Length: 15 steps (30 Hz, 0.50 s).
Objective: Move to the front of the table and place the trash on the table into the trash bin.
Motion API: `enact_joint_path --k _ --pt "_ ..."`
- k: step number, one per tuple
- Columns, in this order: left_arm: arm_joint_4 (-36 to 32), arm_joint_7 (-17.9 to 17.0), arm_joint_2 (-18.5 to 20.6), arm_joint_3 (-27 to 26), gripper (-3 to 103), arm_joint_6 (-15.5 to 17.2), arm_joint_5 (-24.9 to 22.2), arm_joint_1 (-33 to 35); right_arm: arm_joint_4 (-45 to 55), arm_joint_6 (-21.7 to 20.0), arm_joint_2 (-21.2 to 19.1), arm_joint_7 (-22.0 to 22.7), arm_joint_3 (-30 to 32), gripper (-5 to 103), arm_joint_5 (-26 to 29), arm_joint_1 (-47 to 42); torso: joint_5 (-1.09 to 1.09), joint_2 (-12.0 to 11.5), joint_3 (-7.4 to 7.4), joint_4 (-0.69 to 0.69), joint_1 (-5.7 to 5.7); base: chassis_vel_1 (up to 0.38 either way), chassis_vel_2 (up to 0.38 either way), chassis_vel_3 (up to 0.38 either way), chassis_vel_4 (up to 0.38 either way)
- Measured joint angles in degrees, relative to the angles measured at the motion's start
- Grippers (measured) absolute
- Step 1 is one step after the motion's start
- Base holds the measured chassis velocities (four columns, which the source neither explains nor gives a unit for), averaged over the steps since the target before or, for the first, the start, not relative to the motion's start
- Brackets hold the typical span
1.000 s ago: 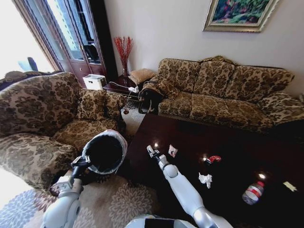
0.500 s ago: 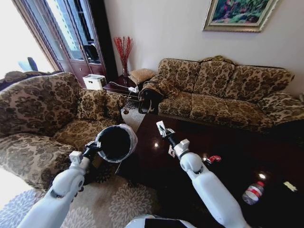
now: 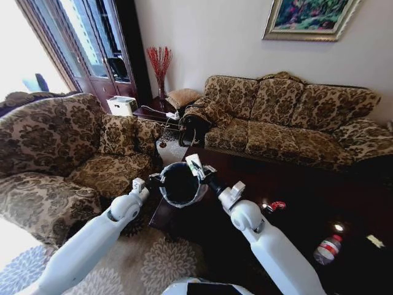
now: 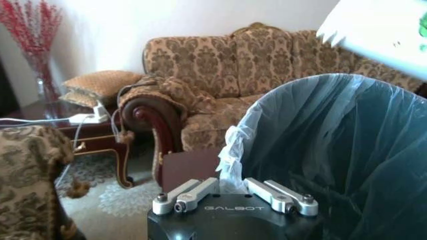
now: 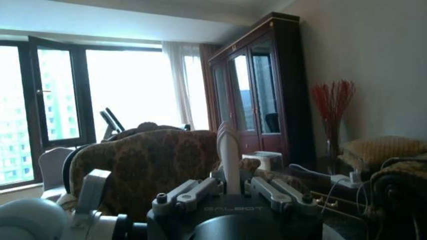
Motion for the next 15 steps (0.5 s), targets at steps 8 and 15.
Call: enact_joint_path --k 8,15 --pt "-0.1 -0.2 0.4 0.6 1 0.0 -0.1 -0.3 -1.6 -0.4 0.4 -0.8 -0.4 3 -7.0 -2.0 -0.01 0.0 0.00 0.01 0.00 0.000 0.000 0.000 0.000" --pt "-0.9 -0.2 0.3 -0.9 1 0.0 -0.1 0.5 -2.5 -0.5 1.3 -2.1 -0.2 3 -9.0 -1.8 0.00 0.0 0.00 0.02 0.00 0.000 0.000 0.000 0.000"
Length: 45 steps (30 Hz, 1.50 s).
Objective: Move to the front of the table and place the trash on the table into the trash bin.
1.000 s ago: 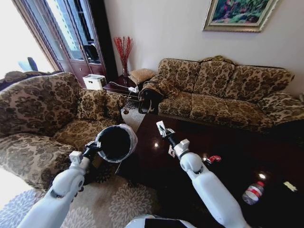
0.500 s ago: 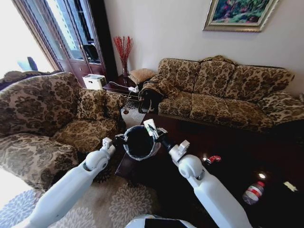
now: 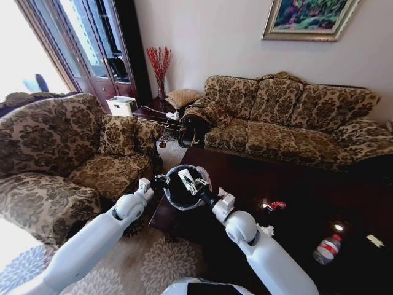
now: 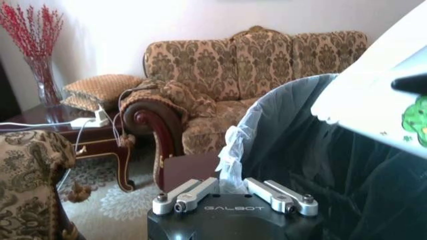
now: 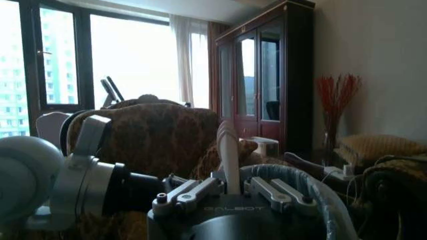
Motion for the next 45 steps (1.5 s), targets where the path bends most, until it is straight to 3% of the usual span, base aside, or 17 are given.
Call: enact_joint_path --k 4,8,11,13,14,16,18,19,26,27,32,37,39,45 --pt "-0.4 0.0 -0.3 -0.4 1 0.0 0.1 0.4 -0.4 -0.1 -0.2 -0.6 -0.2 4 -0.8 0.0 -0.01 0.0 0.00 0.00 0.00 0.000 0.000 0.000 0.000" --pt "-0.7 -0.1 -0.4 -0.7 1 0.0 0.2 0.8 -0.8 0.0 -0.3 -0.6 -0.1 10 -1.2 -0.2 0.00 0.0 0.00 -0.02 0.01 0.000 0.000 0.000 0.000" --pt "-0.9 -0.1 -0.5 -1.1 1 0.0 0.3 1.3 -1.2 0.1 -0.4 -0.6 -0.1 21 -1.2 -0.2 0.00 0.0 0.00 -0.01 0.01 0.000 0.000 0.000 0.000" --pt "-1.0 -0.1 -0.5 -1.3 1 0.0 0.3 1.4 -1.4 0.2 -0.4 -0.6 -0.1 21 -1.2 -0.2 0.00 0.0 0.00 -0.01 0.01 0.000 0.000 0.000 0.000" --pt "-1.2 -0.1 -0.5 -1.6 1 0.0 0.4 1.7 -1.7 0.3 -0.3 -0.6 -0.1 32 -1.2 0.1 0.00 0.0 0.00 -0.01 0.01 0.000 0.000 0.000 0.000" --pt "-1.2 -0.1 -0.5 -1.7 1 0.0 0.4 1.8 -1.9 0.4 -0.3 -0.6 -0.1 32 -1.2 0.3 0.00 0.0 0.00 -0.01 0.01 0.000 0.000 0.000 0.000" --pt "-1.1 0.0 -0.5 -1.9 1 0.0 0.5 1.9 -2.4 0.6 -0.2 -0.5 -0.3 42 -1.1 0.8 0.00 0.0 0.00 -0.01 0.01 0.000 0.000 0.000 0.000" --pt "-1.1 0.0 -0.5 -1.9 1 0.0 0.5 1.9 -2.4 0.6 -0.2 -0.5 -0.3 42 -1.1 0.8 0.00 0.0 0.00 -0.01 0.01 0.000 0.000 0.000 0.000" --pt "-0.5 0.0 -0.9 -2.1 1 0.1 0.5 1.6 -2.8 0.9 -0.1 0.9 -1.0 75 0.7 2.7 0.00 0.0 0.00 -0.01 0.01 0.000 0.000 0.000 0.000" --pt "-0.5 0.0 -0.9 -2.1 1 0.1 0.5 1.6 -2.8 0.9 -0.1 0.9 -1.0 75 0.7 2.7 0.00 0.0 0.00 -0.01 0.01 0.000 0.000 0.000 0.000" --pt "-0.4 0.0 -1.2 -2.4 1 0.3 0.5 1.6 -3.4 0.9 0.4 2.1 -0.6 96 0.8 3.3 0.00 0.0 0.00 -0.02 0.01 0.000 0.000 0.000 0.000" --pt "0.8 -0.8 -1.8 -4.5 1 0.6 1.0 2.1 -4.0 1.0 1.0 4.9 3.5 100 1.2 2.8 0.00 0.0 0.00 0.00 0.01 0.000 0.000 0.000 0.000" --pt "2.9 -1.4 -2.7 -7.6 1 1.0 3.0 2.2 -5.3 1.1 0.8 5.5 8.2 100 1.6 1.9 -0.01 0.0 0.00 0.00 0.01 0.000 0.000 0.000 0.000" --pt "7.2 -2.0 -4.4 -14.0 1 1.0 6.6 2.6 -13.3 3.3 0.9 5.9 14.4 100 1.7 0.5 -0.01 0.0 0.01 0.00 0.01 0.000 0.000 0.000 0.000"
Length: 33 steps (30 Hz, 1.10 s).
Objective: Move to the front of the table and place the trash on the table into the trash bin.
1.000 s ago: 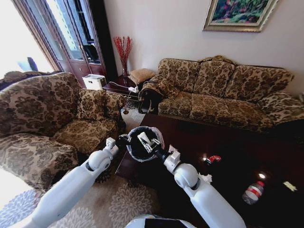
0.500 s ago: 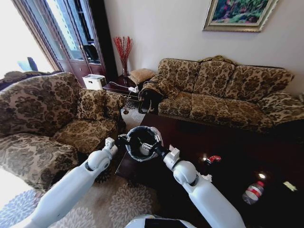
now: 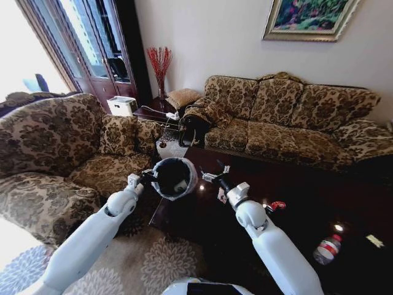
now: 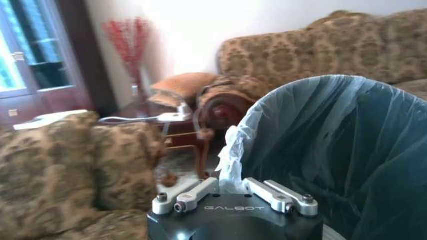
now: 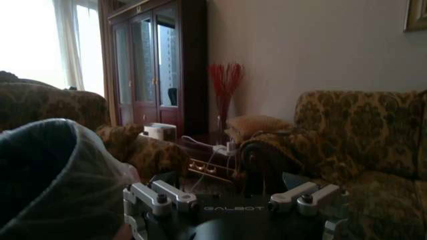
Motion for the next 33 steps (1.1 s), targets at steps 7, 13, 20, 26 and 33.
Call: enact_joint_path --k 7,13,20,26,33 --pt "-1.8 -0.2 -0.3 -4.9 1 0.6 -1.0 2.3 -19.2 6.6 6.0 -1.9 1.8 100 -4.0 2.5 0.00 0.0 0.00 -0.02 -0.01 0.000 0.000 0.000 0.000" --pt "-4.3 -0.1 -0.7 -6.3 1 1.3 -1.5 5.9 -42.2 13.0 17.6 -3.0 4.4 100 -13.0 10.3 -0.02 0.0 0.00 0.02 0.00 0.000 0.000 0.000 0.000" --pt "-5.3 -0.3 -0.8 -7.3 1 1.3 -1.4 8.5 -50.0 14.1 20.9 -0.8 7.2 100 -18.2 13.5 -0.01 0.0 0.00 -0.02 0.00 0.000 0.000 0.000 0.000" --pt "-5.7 -0.2 -0.9 -8.2 1 1.3 -1.5 9.3 -47.8 11.2 20.0 1.5 6.9 100 -16.8 11.6 0.00 0.0 0.00 -0.02 0.00 0.000 0.000 0.000 0.000" --pt "-6.9 -0.2 -0.9 -9.2 1 1.2 -1.8 10.7 -45.0 4.5 18.9 3.5 6.1 84 -7.8 9.0 0.00 0.0 -0.01 -0.01 -0.01 0.000 0.000 0.000 0.000"
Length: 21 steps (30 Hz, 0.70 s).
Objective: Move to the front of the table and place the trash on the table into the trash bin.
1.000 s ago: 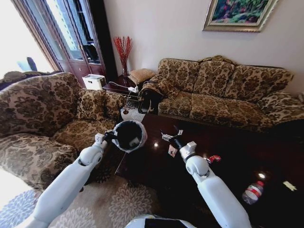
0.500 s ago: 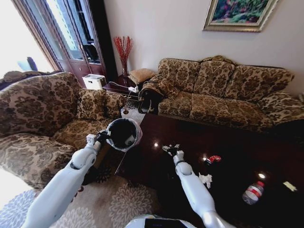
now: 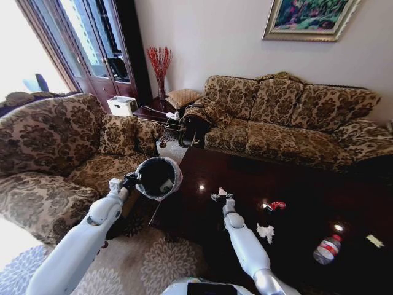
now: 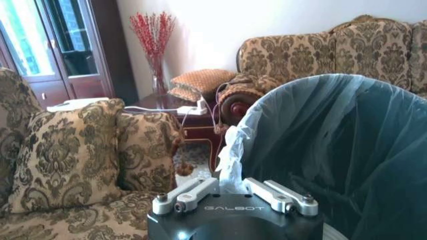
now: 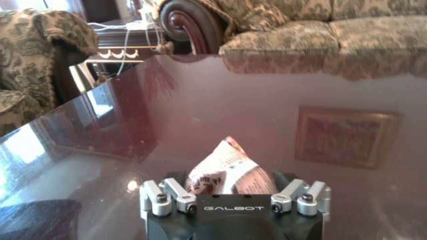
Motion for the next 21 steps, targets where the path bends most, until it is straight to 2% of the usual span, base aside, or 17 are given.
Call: enact_joint_path --k 3,4,5,6,10,12,13,15,16,18,19,21 --pt "-0.4 0.1 0.0 -0.3 1 0.0 -0.1 0.4 0.1 -0.4 0.0 0.2 0.4 74 0.5 -0.2 -0.01 0.0 -0.01 0.01 0.00 0.000 0.000 0.000 0.000" --pt "-0.6 0.1 0.0 -0.4 1 -0.1 -0.2 0.6 0.6 -0.7 0.0 0.3 0.4 74 0.5 -0.5 0.00 0.0 -0.01 0.01 0.00 0.000 0.000 0.000 0.000" --pt "-0.7 0.1 0.0 -0.5 1 -0.1 -0.3 0.7 1.1 -0.8 0.0 0.4 0.4 68 0.4 -0.8 0.00 0.0 0.00 0.01 0.00 0.000 0.000 0.000 0.000" --pt "-0.7 0.1 0.0 -0.5 1 -0.1 -0.3 0.7 1.1 -0.8 0.0 0.4 0.4 68 0.4 -0.8 0.00 0.0 0.00 0.01 0.00 0.000 0.000 0.000 0.000" --pt "-1.4 0.2 0.3 -0.9 1 -0.1 -0.7 1.0 2.2 -0.6 0.2 0.9 0.2 47 -1.3 -1.5 0.00 0.0 0.00 0.01 0.00 0.000 0.000 0.000 0.000" --pt "-1.5 0.2 0.4 -1.0 1 -0.2 -0.8 1.1 2.3 -0.3 0.2 1.0 0.2 47 -1.8 -1.6 0.01 0.0 0.00 0.01 0.00 0.000 0.000 0.000 0.000" --pt "-1.8 0.3 0.5 -1.1 1 -0.2 -0.9 1.3 4.3 0.4 0.1 1.5 0.0 36 -3.2 -2.3 0.01 0.0 0.00 0.02 0.00 0.000 0.000 0.000 0.000" --pt "-1.9 0.3 0.6 -1.2 1 -0.2 -0.9 1.4 5.6 0.6 -0.1 1.7 -0.1 36 -3.4 -2.6 0.01 0.0 0.00 0.02 0.00 0.000 0.000 0.000 0.000" --pt "-2.2 0.6 0.7 -1.2 1 -0.2 -1.0 1.6 9.6 0.9 -0.8 2.4 -0.7 27 -3.8 -3.5 0.02 0.0 0.01 0.01 0.01 0.000 0.000 0.000 0.000" --pt "-2.6 1.0 1.0 -1.0 1 -0.3 -1.1 2.0 18.0 0.5 -2.7 2.9 -1.9 24 -3.7 -5.1 0.01 0.0 0.00 0.01 0.01 0.000 0.000 0.000 0.000" --pt "-2.6 1.0 1.0 -1.0 1 -0.3 -1.1 2.0 18.0 0.5 -2.7 2.9 -1.9 24 -3.7 -5.1 0.01 0.0 0.00 0.01 0.01 0.000 0.000 0.000 0.000" --pt "-2.9 1.3 1.1 0.2 1 -0.6 -1.0 2.3 28.6 -1.1 -5.6 2.9 -3.6 18 -1.0 -6.4 0.01 0.0 0.00 0.01 0.00 0.000 0.000 0.000 0.000"
